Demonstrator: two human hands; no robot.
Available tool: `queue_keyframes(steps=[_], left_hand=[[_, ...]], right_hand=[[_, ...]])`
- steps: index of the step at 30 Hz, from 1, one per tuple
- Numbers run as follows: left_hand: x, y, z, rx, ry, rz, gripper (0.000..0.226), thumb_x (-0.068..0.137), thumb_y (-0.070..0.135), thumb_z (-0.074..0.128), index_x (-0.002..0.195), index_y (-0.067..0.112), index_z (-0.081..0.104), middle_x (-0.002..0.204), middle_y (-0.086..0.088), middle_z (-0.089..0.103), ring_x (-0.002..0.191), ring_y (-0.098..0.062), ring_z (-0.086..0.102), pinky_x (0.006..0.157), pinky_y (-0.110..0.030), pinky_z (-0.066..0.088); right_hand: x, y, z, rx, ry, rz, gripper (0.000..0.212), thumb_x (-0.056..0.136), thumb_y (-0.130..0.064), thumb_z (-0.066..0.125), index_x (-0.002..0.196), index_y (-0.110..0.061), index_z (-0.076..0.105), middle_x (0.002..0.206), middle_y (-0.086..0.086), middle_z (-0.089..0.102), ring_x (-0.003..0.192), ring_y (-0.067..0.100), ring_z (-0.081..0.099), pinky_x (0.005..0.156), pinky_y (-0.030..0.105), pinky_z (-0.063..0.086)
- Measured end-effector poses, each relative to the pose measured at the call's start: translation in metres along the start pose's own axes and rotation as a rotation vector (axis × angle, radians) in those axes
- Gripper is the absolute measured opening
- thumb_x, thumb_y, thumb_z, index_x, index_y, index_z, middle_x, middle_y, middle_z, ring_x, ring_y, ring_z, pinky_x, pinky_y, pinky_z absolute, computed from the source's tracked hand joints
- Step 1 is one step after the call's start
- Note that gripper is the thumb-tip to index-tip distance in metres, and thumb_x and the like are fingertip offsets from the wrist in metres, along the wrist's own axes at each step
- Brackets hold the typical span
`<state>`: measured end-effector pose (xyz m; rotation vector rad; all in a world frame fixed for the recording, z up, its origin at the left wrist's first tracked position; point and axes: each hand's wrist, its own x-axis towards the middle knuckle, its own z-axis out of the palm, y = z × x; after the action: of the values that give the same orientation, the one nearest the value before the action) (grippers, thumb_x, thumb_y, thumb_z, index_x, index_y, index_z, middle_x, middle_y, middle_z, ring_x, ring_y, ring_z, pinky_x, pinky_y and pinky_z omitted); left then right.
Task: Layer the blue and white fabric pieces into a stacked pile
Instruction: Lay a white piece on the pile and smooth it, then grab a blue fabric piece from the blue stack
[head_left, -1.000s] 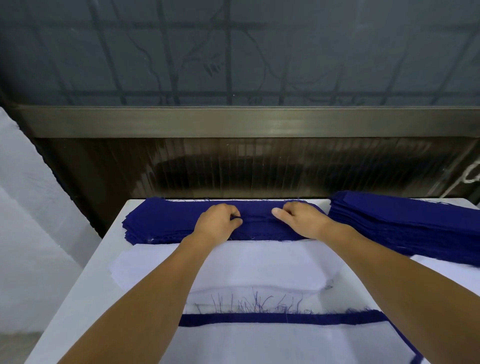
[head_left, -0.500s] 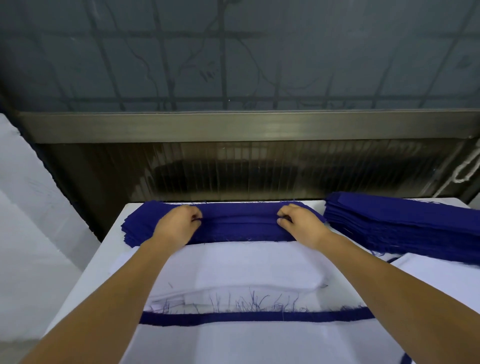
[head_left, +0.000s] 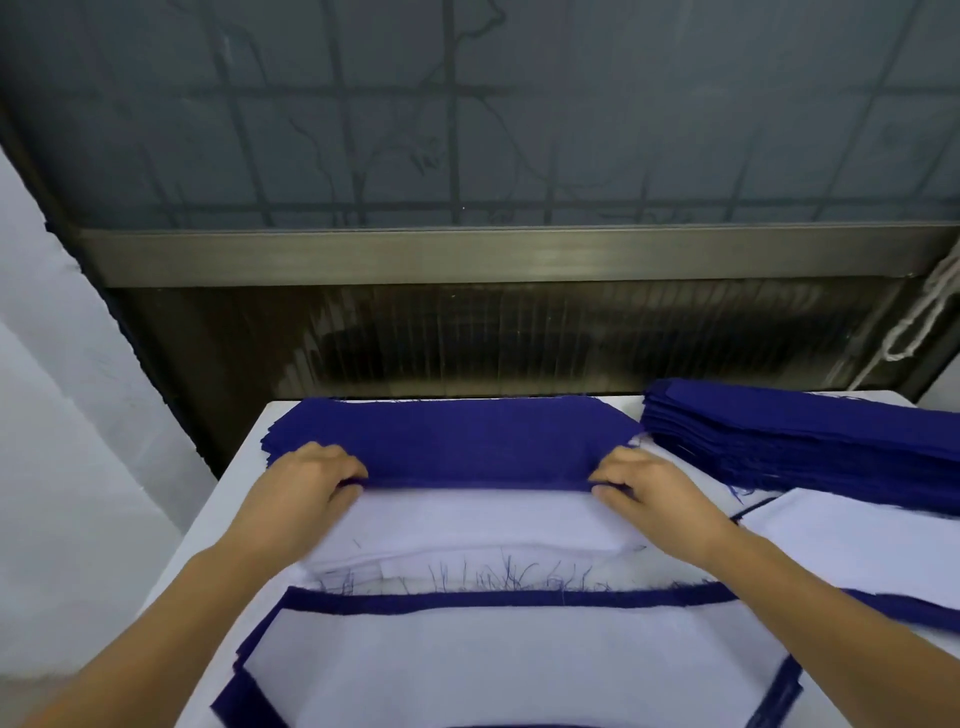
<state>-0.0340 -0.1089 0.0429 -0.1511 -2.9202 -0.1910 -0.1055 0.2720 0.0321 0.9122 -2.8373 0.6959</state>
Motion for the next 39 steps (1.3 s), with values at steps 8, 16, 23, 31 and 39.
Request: queue_keyframes(steps=[8, 16, 23, 31, 39], left_hand=[[-0.084, 0.021, -0.009, -0.230, -0.223, 0.003, 0.016, 0.094, 0.038, 0.057, 0.103, 0.051, 0.056, 0.098, 0.039, 0.052, 0.092, 0.013, 0.052, 0.080, 0.000, 0.037], [-0.093, 0.022, -0.059, -0.581, -0.580, -0.010, 0.021, 0.092, 0.028, 0.063, 0.092, 0.048, 0.070, 0.096, 0.027, 0.069, 0.090, 0.003, 0.064, 0.076, -0.011, 0.049], [-0.069, 0.033, -0.075, -0.457, 0.061, -0.077, 0.024, 0.090, 0.018, 0.063, 0.094, 0.042, 0.062, 0.095, 0.028, 0.057, 0.089, 0.003, 0.057, 0.064, -0.004, 0.043], [-0.128, 0.032, -0.025, -0.431, 0.007, 0.127, 0.024, 0.084, 0.021, 0.074, 0.080, 0.044, 0.069, 0.094, 0.024, 0.060, 0.092, 0.001, 0.058, 0.079, -0.010, 0.043], [-0.144, 0.033, 0.008, -0.374, -0.031, 0.223, 0.019, 0.082, 0.043, 0.054, 0.084, 0.036, 0.071, 0.092, 0.028, 0.056, 0.086, 0.008, 0.055, 0.075, -0.010, 0.043]], right_hand=[[-0.097, -0.024, -0.014, 0.196, -0.169, 0.092, 0.014, 0.095, -0.022, 0.060, 0.096, -0.031, 0.070, 0.089, -0.019, 0.063, 0.087, 0.003, 0.059, 0.073, 0.011, 0.043], [-0.111, -0.038, -0.045, 0.436, -0.379, 0.231, 0.012, 0.093, -0.032, 0.062, 0.089, -0.026, 0.072, 0.087, 0.002, 0.070, 0.079, 0.020, 0.064, 0.076, 0.037, 0.051], [-0.085, -0.055, -0.064, 0.136, 0.114, 0.095, 0.017, 0.095, -0.021, 0.057, 0.097, -0.035, 0.066, 0.091, -0.025, 0.063, 0.096, -0.008, 0.056, 0.077, 0.009, 0.047], [-0.150, -0.031, -0.006, -0.259, 0.282, -0.325, 0.035, 0.100, -0.026, 0.041, 0.096, -0.015, 0.074, 0.100, -0.006, 0.067, 0.092, 0.010, 0.058, 0.083, 0.024, 0.043], [-0.168, -0.021, 0.016, -0.228, 0.174, -0.250, 0.046, 0.103, -0.038, 0.031, 0.095, -0.023, 0.074, 0.100, -0.013, 0.065, 0.093, 0.002, 0.055, 0.085, 0.017, 0.043]])
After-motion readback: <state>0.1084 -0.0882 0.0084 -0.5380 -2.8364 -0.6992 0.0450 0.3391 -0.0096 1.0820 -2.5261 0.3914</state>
